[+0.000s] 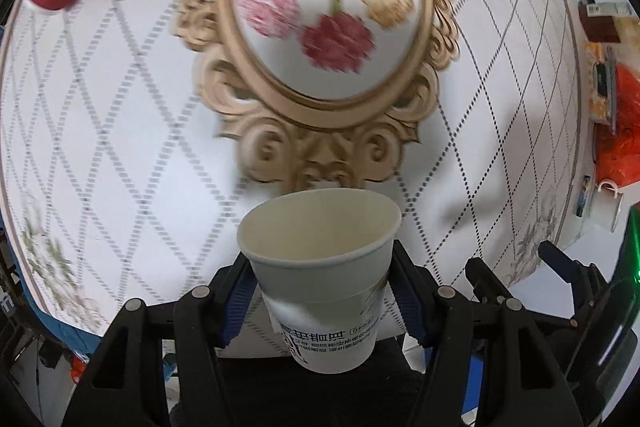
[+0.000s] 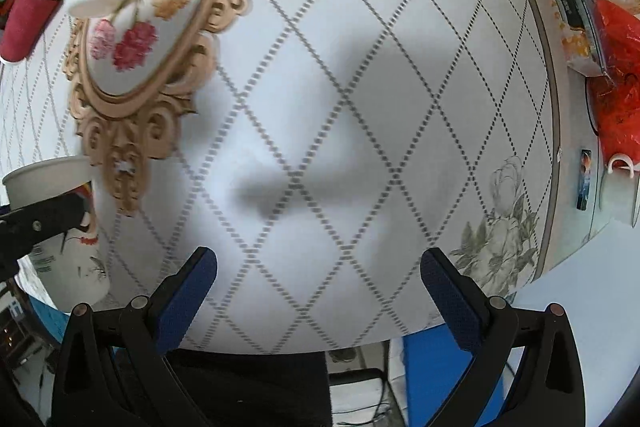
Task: Flip cup upside down
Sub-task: 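Lift the white paper cup and carry it toward the right gripper, then grasp the white paper cup with the right gripper while the left gripper releases it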
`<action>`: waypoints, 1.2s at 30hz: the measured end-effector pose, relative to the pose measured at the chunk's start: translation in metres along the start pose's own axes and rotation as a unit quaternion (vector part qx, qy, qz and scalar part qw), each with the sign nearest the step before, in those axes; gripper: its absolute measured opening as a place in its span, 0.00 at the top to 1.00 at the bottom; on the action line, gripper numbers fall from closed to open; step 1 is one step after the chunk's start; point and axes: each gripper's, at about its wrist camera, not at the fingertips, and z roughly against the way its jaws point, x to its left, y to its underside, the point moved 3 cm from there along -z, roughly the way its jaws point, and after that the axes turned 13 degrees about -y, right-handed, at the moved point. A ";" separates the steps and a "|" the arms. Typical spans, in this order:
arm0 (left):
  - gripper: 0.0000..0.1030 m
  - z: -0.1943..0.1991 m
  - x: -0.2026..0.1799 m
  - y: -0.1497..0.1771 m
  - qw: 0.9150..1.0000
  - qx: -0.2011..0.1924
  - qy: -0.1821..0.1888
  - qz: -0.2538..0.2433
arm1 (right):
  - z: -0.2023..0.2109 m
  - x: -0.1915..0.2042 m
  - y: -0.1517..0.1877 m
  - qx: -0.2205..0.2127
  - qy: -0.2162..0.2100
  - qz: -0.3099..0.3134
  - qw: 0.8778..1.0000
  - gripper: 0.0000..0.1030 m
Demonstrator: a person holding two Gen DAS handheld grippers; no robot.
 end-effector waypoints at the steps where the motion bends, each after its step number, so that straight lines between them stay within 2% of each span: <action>1: 0.42 -0.002 -0.005 -0.001 1.000 0.003 -0.001 0.000 | -0.001 -0.006 0.000 0.002 0.001 0.003 1.000 0.00; 7: 0.42 -0.016 -0.039 -0.002 1.000 -0.001 -0.024 -0.006 | -0.005 -0.035 0.006 0.005 0.006 0.013 1.000 0.00; 11: 0.41 -0.023 -0.044 -0.005 0.999 -0.006 -0.041 -0.001 | -0.007 -0.042 0.013 0.003 0.004 0.016 1.000 0.00; 20: 0.37 -0.027 -0.049 -0.012 0.999 -0.013 -0.038 0.015 | -0.006 -0.036 -0.005 0.002 0.003 0.026 1.000 0.00; 24: 0.16 -0.028 -0.044 -0.015 0.999 -0.014 -0.045 0.015 | -0.004 -0.034 -0.002 0.000 0.003 0.028 1.000 0.00; 32: 0.15 -0.025 -0.039 -0.012 0.999 -0.024 -0.041 0.016 | -0.002 -0.027 -0.013 0.000 0.003 0.025 1.000 0.00; 36: 0.15 0.000 -0.037 -0.003 0.999 -0.036 -0.027 0.023 | 0.004 -0.029 -0.013 -0.003 -0.004 0.020 1.000 0.00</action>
